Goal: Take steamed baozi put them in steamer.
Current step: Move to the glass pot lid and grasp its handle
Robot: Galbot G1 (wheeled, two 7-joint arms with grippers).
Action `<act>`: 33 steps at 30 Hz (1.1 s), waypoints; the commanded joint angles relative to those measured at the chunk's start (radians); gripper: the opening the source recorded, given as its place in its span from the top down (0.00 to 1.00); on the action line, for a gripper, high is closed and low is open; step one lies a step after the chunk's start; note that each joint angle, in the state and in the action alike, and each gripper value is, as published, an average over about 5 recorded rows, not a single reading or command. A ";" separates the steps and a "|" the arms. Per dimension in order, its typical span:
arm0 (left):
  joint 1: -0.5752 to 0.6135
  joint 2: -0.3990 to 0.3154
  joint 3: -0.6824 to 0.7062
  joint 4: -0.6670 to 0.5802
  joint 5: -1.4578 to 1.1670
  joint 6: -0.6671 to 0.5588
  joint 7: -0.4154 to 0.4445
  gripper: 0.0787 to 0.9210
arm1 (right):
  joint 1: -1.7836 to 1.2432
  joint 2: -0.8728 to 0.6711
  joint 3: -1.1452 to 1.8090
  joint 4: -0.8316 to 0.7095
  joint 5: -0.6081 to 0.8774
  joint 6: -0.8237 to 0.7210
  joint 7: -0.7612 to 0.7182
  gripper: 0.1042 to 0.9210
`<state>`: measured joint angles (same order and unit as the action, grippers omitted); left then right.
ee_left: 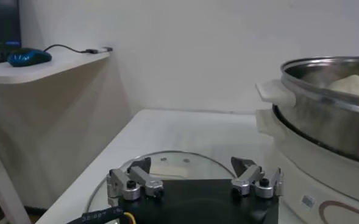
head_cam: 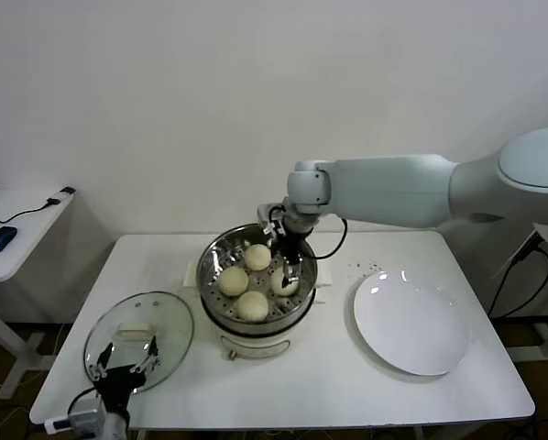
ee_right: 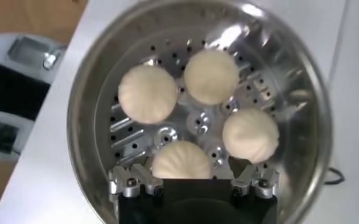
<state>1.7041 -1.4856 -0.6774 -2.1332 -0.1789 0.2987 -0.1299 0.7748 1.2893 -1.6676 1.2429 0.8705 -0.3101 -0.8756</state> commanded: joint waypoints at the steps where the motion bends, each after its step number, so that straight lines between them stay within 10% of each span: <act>1: -0.002 0.000 0.000 0.004 0.002 -0.001 -0.001 0.12 | -0.060 -0.186 0.301 -0.002 0.142 0.072 0.120 0.12; 9: 0.001 0.000 -0.002 -0.003 0.007 -0.003 0.017 0.12 | -0.399 -0.431 0.858 0.083 -0.026 0.038 0.581 0.12; 20: -0.010 0.022 -0.006 0.003 -0.004 -0.057 0.012 0.12 | -1.184 -0.798 1.504 0.269 -0.155 0.123 0.765 0.12; 33: -0.055 0.068 -0.028 0.051 0.035 -0.140 0.025 0.12 | -2.117 -0.445 2.325 0.343 -0.275 0.415 0.721 0.12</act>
<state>1.6443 -1.4173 -0.7132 -2.0769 -0.1266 0.1632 -0.0918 -0.6361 0.7050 0.0586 1.5198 0.6779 -0.0969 -0.1928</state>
